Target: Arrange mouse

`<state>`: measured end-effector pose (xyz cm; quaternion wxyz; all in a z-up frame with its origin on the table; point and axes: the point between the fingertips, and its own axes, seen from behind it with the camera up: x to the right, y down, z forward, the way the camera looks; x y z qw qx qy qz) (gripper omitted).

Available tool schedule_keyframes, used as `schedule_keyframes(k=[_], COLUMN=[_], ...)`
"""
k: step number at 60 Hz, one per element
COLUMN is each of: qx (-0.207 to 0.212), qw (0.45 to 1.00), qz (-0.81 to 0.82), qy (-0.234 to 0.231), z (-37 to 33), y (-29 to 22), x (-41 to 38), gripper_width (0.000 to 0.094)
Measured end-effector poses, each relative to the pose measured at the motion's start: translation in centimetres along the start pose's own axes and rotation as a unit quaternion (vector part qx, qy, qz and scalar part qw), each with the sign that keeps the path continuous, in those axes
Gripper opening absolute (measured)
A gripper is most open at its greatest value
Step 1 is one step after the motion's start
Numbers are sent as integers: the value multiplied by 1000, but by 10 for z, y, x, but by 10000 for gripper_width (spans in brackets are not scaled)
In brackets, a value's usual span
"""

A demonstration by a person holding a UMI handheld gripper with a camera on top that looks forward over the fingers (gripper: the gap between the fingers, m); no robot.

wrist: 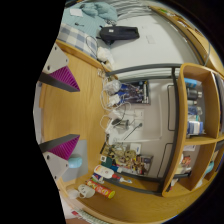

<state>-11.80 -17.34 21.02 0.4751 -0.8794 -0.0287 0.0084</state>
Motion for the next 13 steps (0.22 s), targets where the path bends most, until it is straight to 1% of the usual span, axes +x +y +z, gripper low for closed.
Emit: schedule_keyframes(k=[5,13], qx=[2,-8], qw=[1000,1000], qz=[-1,-10], qy=[-7,-6], z=[-9,-17], y=[4,15], x=[-19,-30], gripper_width=[851,848])
